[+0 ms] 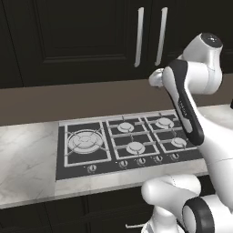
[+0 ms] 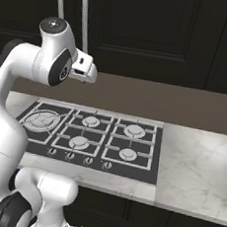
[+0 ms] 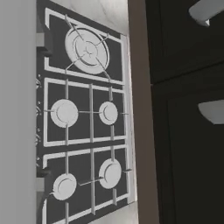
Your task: Open the cabinet, pick the kettle from the cabinet, and place it in the sink.
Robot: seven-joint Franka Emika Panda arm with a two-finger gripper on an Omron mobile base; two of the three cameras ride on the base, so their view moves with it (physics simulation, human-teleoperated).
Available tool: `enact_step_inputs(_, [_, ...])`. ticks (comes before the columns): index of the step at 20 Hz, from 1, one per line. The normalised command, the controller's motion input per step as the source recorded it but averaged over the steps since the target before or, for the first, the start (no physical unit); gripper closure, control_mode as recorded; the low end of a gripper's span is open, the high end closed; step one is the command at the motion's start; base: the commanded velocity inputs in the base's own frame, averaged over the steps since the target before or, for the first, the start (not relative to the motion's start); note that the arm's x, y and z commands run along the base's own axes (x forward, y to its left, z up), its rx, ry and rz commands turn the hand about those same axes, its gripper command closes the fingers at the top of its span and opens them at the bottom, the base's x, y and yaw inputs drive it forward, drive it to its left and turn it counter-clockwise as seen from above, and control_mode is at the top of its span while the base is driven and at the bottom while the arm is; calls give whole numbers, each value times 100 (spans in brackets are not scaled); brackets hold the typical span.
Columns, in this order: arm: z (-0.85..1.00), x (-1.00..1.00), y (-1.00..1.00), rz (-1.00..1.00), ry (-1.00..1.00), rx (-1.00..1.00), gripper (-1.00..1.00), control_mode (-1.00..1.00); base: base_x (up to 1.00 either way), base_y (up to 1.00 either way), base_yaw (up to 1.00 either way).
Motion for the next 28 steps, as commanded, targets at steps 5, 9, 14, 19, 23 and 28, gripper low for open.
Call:
enact_step_inputs(5, [19,2,0,0,-20,-2,-100,-100,0,0,0])
enact_step_inputs(9, [19,3,0,0,-25,0,-100,-100,0,0,0])
enact_step_inputs(14, [19,10,0,0,-8,-1,-100,-100,0,0,0])
enact_step_inputs(19, [22,19,0,0,1,-1,-100,-100,0,0,0])
enact_step_inputs(23, [24,24,0,0,6,-2,-100,-100,0,0,0])
enact_step_inputs(28, [19,23,0,0,-1,-5,-100,-100,0,0,0])
